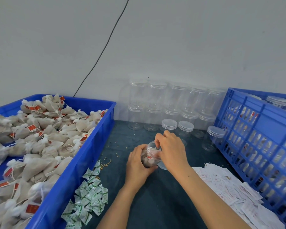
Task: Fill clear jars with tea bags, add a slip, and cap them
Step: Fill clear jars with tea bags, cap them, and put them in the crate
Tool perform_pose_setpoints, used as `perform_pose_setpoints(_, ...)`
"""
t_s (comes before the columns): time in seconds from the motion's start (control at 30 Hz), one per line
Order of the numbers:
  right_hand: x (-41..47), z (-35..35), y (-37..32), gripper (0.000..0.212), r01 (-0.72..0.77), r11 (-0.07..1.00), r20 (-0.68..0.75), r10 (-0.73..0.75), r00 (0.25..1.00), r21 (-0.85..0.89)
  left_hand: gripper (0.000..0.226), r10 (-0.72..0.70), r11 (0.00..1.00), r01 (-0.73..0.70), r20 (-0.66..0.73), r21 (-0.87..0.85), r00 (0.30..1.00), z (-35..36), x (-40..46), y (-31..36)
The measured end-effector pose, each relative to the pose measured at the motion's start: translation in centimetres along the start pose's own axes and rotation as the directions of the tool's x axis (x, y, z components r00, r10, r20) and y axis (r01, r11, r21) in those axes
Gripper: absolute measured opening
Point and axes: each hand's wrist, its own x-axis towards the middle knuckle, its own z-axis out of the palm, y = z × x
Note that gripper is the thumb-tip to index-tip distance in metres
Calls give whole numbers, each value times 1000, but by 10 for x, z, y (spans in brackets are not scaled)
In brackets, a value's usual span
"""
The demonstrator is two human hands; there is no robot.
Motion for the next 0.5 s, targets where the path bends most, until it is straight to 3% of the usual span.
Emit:
perform_pose_setpoints(0.13, -2, -5, 4, 9, 15, 997, 71, -20, 997, 75, 68, -1, 1000, 1, 7, -7, 1000, 0, 0, -1)
perform_pose_setpoints(0.4, -1, -11, 14, 38, 127, 990, 246, -138, 959, 57, 68, -3, 1000, 3, -4, -9, 1000, -1, -1, 1)
perform_pose_setpoints(0.5, -4, -7, 19, 39, 97, 980, 176, -128, 976, 175, 65, -17, 999, 17, -12, -42, 1000, -1, 0, 0)
